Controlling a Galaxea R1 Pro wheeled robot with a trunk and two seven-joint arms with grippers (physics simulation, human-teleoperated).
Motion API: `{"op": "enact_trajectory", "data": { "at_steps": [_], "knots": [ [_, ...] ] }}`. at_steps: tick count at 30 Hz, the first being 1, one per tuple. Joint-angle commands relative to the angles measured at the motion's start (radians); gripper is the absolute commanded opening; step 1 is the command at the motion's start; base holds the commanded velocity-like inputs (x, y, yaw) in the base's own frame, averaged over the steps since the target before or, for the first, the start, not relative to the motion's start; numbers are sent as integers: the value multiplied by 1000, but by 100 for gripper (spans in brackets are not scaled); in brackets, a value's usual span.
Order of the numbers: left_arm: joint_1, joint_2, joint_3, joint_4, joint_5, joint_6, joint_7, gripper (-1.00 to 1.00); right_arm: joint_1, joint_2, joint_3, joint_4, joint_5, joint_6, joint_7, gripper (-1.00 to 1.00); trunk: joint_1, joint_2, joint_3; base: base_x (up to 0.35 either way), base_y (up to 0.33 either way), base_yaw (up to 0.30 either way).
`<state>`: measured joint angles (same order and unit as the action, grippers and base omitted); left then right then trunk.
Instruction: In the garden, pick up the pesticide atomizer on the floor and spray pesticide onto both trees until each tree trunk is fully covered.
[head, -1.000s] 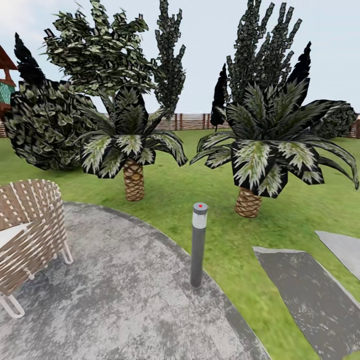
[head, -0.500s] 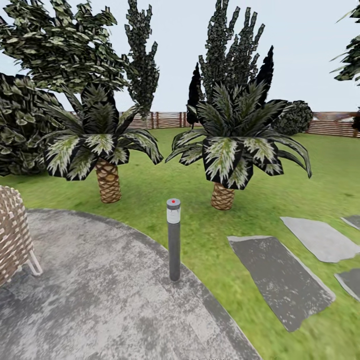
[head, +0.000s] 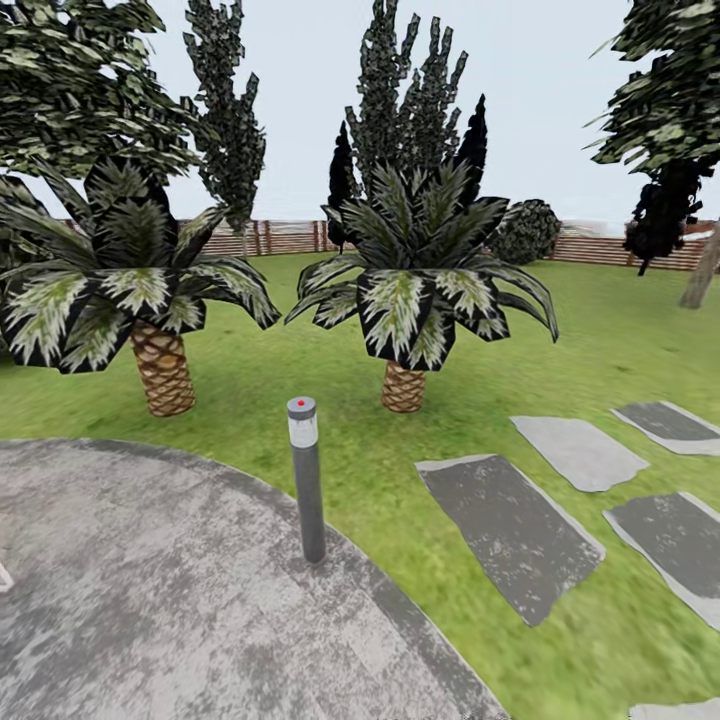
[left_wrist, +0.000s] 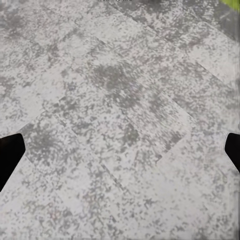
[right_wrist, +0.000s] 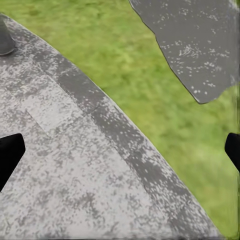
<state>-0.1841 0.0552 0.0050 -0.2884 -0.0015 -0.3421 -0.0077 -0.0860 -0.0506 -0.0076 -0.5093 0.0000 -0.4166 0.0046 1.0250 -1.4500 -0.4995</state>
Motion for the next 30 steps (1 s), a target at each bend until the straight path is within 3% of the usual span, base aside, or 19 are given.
{"op": "enact_trajectory", "data": {
  "at_steps": [1, 30],
  "knots": [
    [0, 0, 0, 0, 0, 0, 0, 100, 0, 0, 0, 0, 0, 0, 0, 100, 0, 0, -1, 0, 0, -297],
    [0, 0, 1, 2, 0, 0, 1, 100, 0, 0, 0, 0, 0, 0, 0, 100, 111, -203, -109, 0, 0, -296]
  ]
}}
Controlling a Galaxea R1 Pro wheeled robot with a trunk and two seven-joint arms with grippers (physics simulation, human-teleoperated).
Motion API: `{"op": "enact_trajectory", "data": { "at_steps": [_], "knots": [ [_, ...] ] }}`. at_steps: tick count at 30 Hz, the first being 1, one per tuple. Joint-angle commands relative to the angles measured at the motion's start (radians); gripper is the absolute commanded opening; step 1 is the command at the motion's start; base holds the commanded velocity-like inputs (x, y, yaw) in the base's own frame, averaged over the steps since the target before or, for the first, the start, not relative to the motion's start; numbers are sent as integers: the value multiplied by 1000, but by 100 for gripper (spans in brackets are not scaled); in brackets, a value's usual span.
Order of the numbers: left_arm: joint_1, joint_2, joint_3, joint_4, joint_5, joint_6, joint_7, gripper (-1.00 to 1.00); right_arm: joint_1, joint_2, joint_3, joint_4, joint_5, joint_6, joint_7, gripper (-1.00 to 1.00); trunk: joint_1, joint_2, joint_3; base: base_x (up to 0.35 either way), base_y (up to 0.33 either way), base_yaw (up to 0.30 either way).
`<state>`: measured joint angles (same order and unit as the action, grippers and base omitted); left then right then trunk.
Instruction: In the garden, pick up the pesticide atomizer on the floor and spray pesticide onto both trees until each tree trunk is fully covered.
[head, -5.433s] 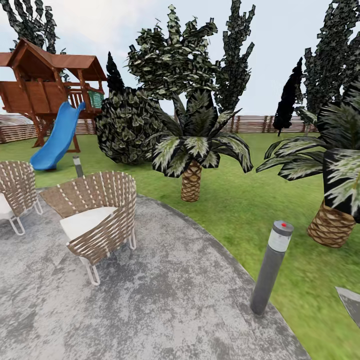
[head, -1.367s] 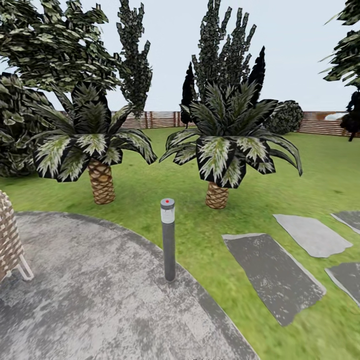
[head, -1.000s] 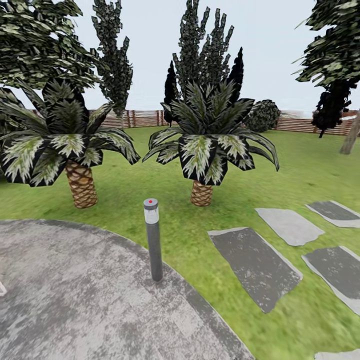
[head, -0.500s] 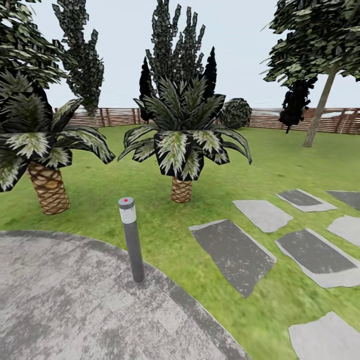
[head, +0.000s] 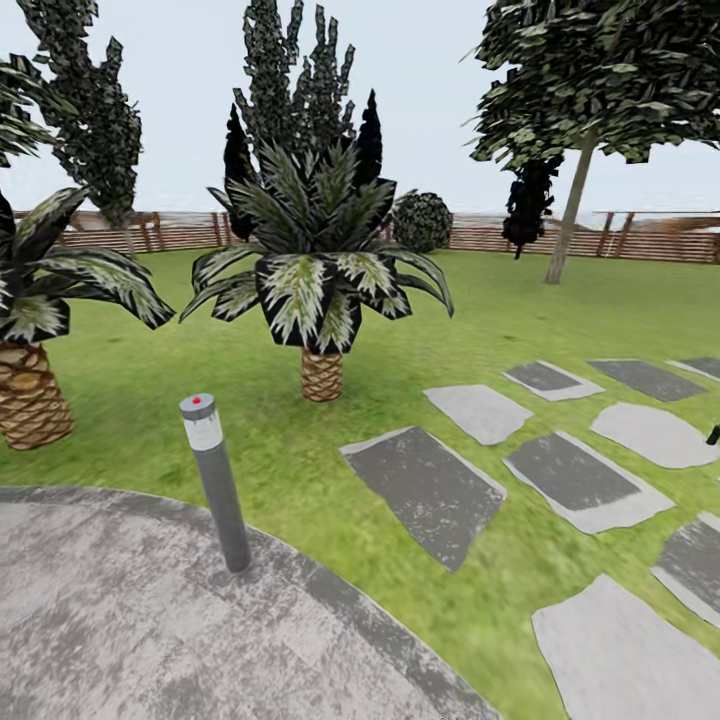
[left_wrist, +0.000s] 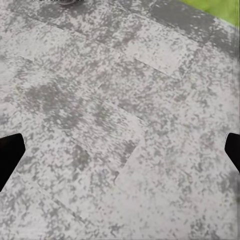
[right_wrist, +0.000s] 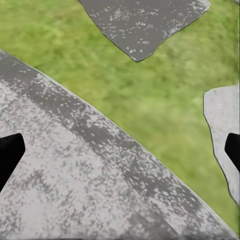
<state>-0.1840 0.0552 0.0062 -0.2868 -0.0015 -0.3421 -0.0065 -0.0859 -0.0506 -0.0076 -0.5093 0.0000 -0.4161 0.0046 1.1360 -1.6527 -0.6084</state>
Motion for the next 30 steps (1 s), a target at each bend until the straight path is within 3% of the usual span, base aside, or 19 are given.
{"op": "enact_trajectory", "data": {
  "at_steps": [1, 30],
  "knots": [
    [0, 0, 0, 0, 0, 0, 0, 100, 0, 0, 0, 0, 0, 0, 0, 100, 4, -7, -4, 0, 0, -296],
    [0, 0, 0, 0, 0, 0, 0, 100, 0, 0, 0, 0, 0, 0, 0, 100, 115, -210, -112, 0, 0, -296]
  ]
}}
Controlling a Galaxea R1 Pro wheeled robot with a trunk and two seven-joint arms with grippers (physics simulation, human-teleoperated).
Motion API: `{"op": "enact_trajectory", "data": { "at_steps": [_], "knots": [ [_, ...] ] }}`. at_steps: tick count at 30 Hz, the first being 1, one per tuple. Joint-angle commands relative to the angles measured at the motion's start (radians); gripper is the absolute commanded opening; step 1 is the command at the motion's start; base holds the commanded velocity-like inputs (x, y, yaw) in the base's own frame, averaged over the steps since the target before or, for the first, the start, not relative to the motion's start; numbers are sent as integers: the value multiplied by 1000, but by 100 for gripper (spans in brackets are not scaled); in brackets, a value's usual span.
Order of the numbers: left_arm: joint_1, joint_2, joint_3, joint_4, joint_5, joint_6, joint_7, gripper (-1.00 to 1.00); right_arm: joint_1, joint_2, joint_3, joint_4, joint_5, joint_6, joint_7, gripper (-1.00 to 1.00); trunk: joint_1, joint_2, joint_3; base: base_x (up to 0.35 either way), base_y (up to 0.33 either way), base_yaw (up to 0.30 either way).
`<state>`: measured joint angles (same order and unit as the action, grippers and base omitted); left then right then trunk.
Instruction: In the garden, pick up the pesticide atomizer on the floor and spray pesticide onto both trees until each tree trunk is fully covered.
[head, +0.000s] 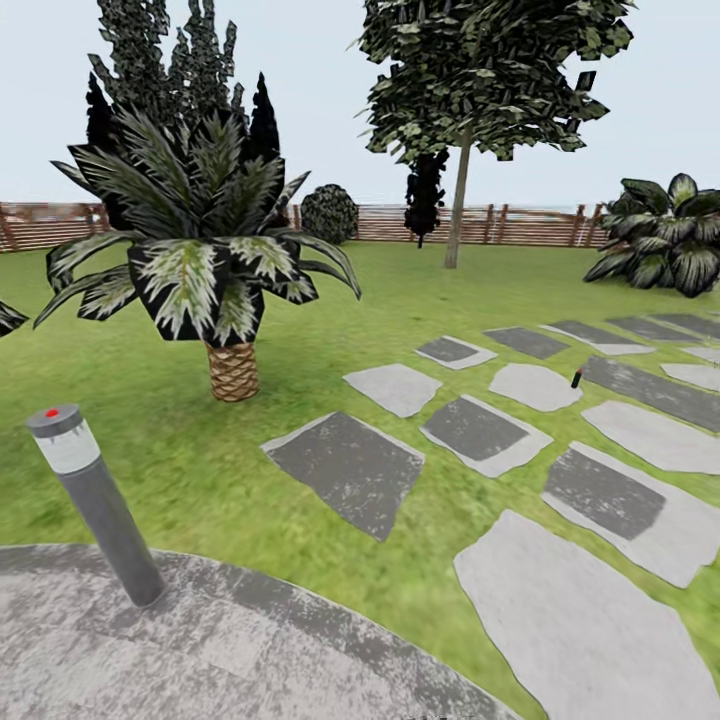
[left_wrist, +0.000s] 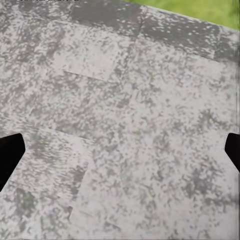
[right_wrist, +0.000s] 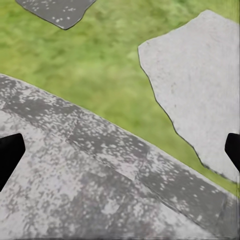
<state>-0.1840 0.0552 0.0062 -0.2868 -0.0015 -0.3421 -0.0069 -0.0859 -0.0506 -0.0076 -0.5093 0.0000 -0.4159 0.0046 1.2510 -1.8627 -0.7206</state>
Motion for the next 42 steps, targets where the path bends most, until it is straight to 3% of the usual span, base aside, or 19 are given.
{"op": "enact_trajectory", "data": {
  "at_steps": [1, 42],
  "knots": [
    [0, 0, 0, 0, 0, 0, 0, 100, 0, 0, 0, 0, 0, -1, 0, 100, 4, -7, -4, 0, 0, -295],
    [0, -2, -1, 0, -2, 0, -1, 100, 0, 0, 0, 0, 0, -1, 0, 100, 161, -294, -157, 0, 0, -295]
  ]
}}
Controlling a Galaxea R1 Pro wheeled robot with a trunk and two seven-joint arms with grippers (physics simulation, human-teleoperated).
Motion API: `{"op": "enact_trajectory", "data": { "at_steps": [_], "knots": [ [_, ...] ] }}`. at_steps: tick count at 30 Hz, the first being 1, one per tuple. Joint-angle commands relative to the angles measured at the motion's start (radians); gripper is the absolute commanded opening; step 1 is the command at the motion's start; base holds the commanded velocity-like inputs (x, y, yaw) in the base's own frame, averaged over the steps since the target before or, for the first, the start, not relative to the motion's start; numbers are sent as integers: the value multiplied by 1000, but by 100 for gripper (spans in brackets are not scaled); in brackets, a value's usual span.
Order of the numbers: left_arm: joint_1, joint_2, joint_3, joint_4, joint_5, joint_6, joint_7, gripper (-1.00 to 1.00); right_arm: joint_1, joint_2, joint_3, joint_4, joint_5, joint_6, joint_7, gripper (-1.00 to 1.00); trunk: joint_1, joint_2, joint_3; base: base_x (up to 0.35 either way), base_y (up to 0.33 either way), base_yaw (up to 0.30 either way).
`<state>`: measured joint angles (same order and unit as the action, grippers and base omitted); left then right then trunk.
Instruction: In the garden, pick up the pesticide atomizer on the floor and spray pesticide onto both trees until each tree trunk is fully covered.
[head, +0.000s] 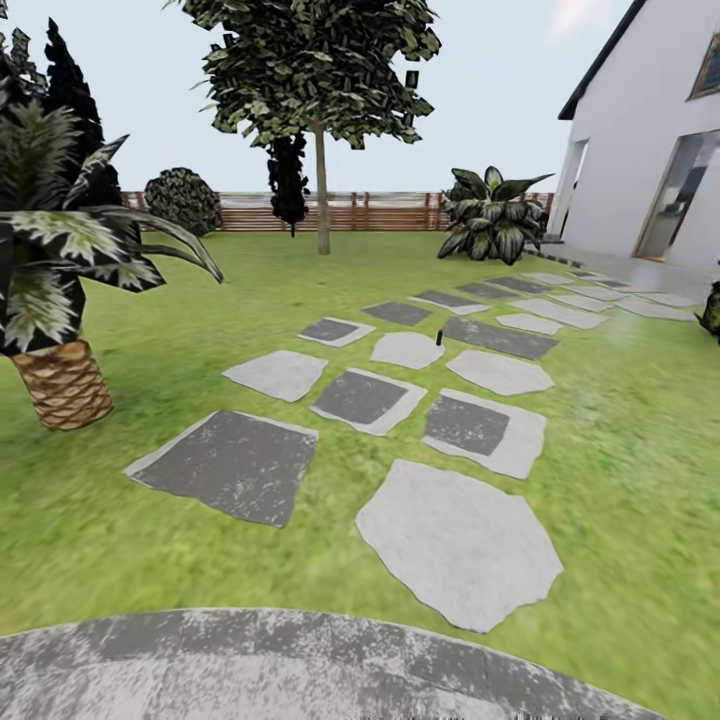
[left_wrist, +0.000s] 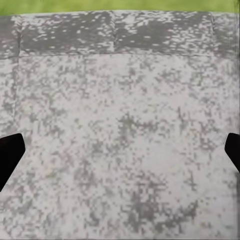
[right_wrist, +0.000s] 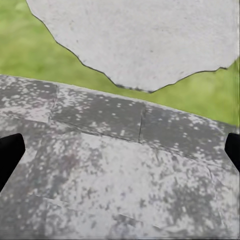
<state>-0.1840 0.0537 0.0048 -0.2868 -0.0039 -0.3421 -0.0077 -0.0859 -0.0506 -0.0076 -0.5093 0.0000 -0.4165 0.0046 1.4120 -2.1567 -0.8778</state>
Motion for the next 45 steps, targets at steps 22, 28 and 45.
{"op": "enact_trajectory", "data": {
  "at_steps": [22, 28, 45],
  "knots": [
    [0, 0, 0, 0, -2, 0, 0, 100, 0, 0, 0, 0, 0, 0, 0, 100, 84, -154, -94, 0, 0, -220],
    [0, 1, 1, -1, 0, 0, 1, 100, 0, 0, 0, 0, 0, 1, 0, 100, 107, -196, -120, 0, 0, -192],
    [0, 3, 0, 0, -2, 0, 1, 100, 0, 0, 0, 0, 0, 1, 0, 100, 130, -238, -161, 47, 0, -192]
  ]
}}
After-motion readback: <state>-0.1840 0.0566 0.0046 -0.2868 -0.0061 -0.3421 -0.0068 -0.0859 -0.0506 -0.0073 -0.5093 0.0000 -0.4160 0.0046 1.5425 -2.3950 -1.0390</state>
